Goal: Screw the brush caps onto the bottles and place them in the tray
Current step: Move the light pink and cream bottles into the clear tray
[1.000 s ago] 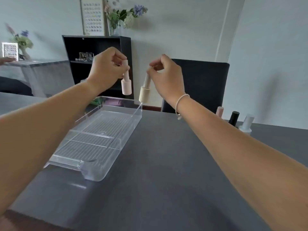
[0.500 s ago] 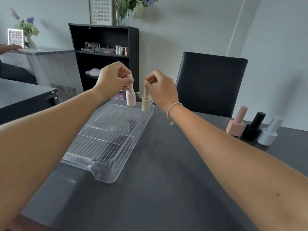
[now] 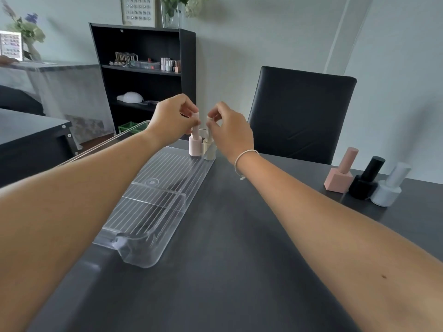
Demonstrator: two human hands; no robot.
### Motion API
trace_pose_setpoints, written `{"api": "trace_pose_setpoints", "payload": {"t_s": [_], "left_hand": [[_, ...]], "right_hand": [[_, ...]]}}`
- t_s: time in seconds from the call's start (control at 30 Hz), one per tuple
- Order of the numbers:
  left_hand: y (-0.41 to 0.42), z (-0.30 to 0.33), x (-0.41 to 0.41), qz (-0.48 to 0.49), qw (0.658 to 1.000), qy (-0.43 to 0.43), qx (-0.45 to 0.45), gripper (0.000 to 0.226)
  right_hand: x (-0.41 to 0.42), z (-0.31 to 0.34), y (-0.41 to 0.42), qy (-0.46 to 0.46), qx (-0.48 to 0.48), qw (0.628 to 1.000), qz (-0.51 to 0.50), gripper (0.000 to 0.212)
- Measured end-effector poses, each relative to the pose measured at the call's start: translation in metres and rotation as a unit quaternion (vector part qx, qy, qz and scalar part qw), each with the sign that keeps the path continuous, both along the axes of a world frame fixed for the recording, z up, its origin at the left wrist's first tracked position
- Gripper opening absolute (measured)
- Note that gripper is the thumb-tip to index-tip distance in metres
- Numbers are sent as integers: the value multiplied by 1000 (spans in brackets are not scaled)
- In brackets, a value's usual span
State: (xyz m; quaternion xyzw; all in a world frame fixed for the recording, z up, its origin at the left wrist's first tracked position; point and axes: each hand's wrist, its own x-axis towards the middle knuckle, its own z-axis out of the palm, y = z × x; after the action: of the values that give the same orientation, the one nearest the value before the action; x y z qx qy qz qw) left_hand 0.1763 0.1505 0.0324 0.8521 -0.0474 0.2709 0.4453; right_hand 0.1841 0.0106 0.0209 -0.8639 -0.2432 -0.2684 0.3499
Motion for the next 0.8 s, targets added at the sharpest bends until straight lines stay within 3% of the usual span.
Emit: {"api": "trace_pose_setpoints", "payload": {"t_s": [0.5, 0.8], "left_hand": [[-5, -2, -7, 9, 999, 34, 11, 22], [-43, 31, -23, 29, 993, -85, 74, 27]], "right_hand": [[-14, 0, -13, 29, -7, 999, 19, 31], [-46, 7, -96, 1, 11, 1000, -16, 31]]}}
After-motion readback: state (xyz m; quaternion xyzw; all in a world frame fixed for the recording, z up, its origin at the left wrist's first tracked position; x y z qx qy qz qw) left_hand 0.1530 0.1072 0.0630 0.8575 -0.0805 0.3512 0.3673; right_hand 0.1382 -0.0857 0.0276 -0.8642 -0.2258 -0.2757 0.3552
